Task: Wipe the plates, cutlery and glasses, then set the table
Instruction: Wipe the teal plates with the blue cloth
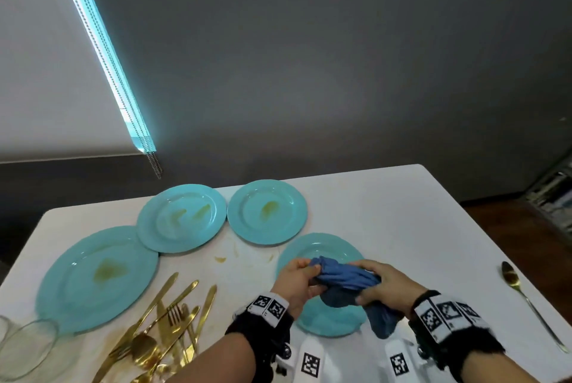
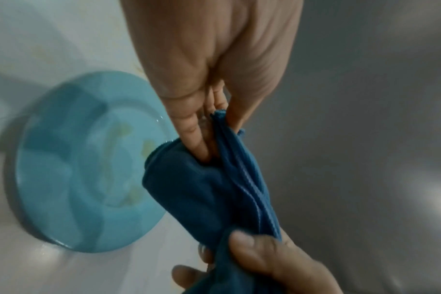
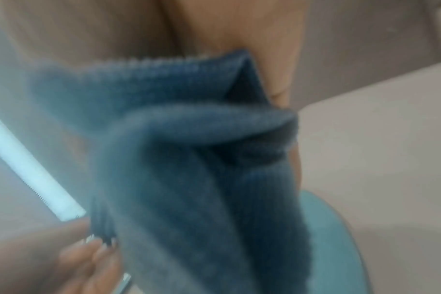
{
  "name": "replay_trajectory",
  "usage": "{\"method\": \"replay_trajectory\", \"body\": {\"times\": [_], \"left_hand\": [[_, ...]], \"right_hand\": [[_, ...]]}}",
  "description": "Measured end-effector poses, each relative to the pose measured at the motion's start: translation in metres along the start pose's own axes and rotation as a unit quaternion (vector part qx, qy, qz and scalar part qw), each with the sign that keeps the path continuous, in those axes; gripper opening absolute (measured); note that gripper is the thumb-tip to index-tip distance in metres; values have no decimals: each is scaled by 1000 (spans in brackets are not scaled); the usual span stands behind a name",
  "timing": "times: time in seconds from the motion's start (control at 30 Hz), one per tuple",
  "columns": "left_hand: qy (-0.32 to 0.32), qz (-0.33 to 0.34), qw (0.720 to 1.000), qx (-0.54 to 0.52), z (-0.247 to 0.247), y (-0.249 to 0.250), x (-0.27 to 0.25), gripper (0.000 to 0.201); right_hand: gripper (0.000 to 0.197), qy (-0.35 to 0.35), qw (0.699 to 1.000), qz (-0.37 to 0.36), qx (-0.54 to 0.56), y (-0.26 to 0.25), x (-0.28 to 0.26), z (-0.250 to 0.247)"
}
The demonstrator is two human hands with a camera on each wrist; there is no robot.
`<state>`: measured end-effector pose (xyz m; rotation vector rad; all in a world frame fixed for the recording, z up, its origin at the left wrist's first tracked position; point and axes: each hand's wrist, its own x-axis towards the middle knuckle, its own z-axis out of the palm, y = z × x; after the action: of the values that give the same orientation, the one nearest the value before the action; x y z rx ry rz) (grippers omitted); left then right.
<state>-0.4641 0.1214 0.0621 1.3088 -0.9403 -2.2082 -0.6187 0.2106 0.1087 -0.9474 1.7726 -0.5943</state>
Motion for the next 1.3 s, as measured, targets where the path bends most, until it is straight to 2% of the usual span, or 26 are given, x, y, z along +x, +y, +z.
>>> {"method": "replay_trajectory", "body": {"times": [0.03,0.07,0.1,0.17,0.2,0.23,0.3,0.4,0.47,0.5,0.53,0.57,0.6,0.7,0.8,0.87,0.9,0.97,1.03,1.1,1.17,1.3], "left_hand": [[37,-4,999,20,2,-2,6,10],[90,-6,993,72,1,-5,15,17],[145,-12,978,150,-3,-9,25,33],[241,-65,913,321,-16,-15,34,49],[273,-103,886,360,-21,-17,38,51],[295,-129,871,372,-25,-19,40,53],[289,-149,861,392,-26,-25,43,53],[250,-121,853,442,-23,-32,41,42],[210,-108,859,455,-20,-29,39,39],[196,-108,864,450,-21,-32,41,39],[208,-122,881,407,-22,-34,42,38],[213,-135,891,377,-23,-35,41,38],[215,-129,899,359,-25,-37,41,39],[216,-69,948,223,-22,-38,43,43],[216,-4,973,83,-24,-51,51,28],[209,36,976,37,-14,-34,26,19],[207,53,977,23,-10,-28,17,15],[205,90,975,-9,-8,-18,7,17],[206,115,972,-10,-12,-9,0,19],[208,126,970,7,-20,0,-11,20],[216,135,966,33,-36,6,-22,24],[203,140,968,54,-58,10,-45,42]], "right_hand": [[56,15,999,12,41,8,5,-5],[56,26,997,22,72,17,10,-9],[54,33,995,32,88,23,13,-14],[47,41,992,50,111,35,18,-24],[45,44,989,55,129,41,21,-29],[43,47,986,60,147,47,22,-34],[42,60,979,65,184,54,23,-43],[38,63,970,61,229,60,25,-50],[26,47,955,74,284,59,26,-50],[35,39,946,85,311,59,28,-51],[47,37,936,98,336,60,30,-52],[51,46,934,105,338,61,33,-52],[47,69,936,110,326,58,34,-51],[18,128,962,89,224,60,41,-43],[13,144,986,31,82,58,42,-33],[22,161,987,-13,21,50,38,-24],[36,155,987,-43,-6,44,36,-16],[61,100,985,-107,-95,32,30,8],[58,19,959,-174,-223,25,26,36],[50,-12,938,-195,-286,32,31,50],[45,23,940,-164,-300,32,37,49],[47,169,946,-127,-245,4,45,45]]}}
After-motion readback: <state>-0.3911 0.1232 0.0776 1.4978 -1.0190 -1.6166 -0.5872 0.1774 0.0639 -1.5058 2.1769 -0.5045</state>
